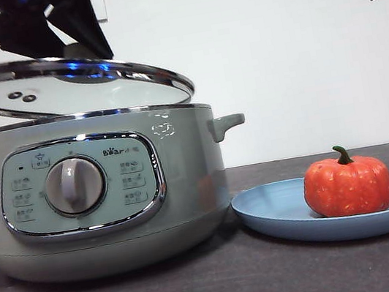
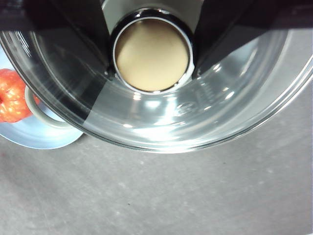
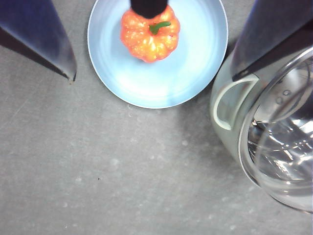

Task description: Take the pumpkin out from the steamer,put the pumpkin in the blue plate,close the lid

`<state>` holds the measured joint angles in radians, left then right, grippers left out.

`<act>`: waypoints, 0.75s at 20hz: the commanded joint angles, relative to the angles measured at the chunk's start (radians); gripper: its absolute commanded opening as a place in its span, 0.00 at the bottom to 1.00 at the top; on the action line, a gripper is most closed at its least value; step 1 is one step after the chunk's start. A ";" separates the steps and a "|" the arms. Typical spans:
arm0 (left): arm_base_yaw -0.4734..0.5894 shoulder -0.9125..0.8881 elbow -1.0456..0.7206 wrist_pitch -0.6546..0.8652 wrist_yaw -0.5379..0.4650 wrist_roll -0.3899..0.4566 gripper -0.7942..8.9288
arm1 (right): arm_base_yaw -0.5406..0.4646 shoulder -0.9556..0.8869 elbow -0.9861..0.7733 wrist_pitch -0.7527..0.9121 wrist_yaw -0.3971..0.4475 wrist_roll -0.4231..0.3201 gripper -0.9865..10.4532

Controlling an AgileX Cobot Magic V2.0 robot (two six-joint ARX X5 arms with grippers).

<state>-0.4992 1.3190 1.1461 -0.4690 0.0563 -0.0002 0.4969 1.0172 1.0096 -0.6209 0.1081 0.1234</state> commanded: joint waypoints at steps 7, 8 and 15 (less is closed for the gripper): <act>-0.039 0.068 0.007 0.036 0.004 0.002 0.07 | -0.001 -0.002 -0.008 -0.007 0.006 0.006 0.64; -0.039 0.071 0.007 0.023 0.004 0.002 0.07 | -0.003 -0.002 -0.008 -0.010 0.006 0.006 0.64; -0.038 0.074 0.007 -0.018 0.001 0.030 0.50 | -0.013 -0.002 -0.008 -0.017 0.005 0.006 0.64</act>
<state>-0.5308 1.3838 1.1473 -0.4911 0.0559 0.0063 0.4839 1.0168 1.0096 -0.6395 0.1085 0.1234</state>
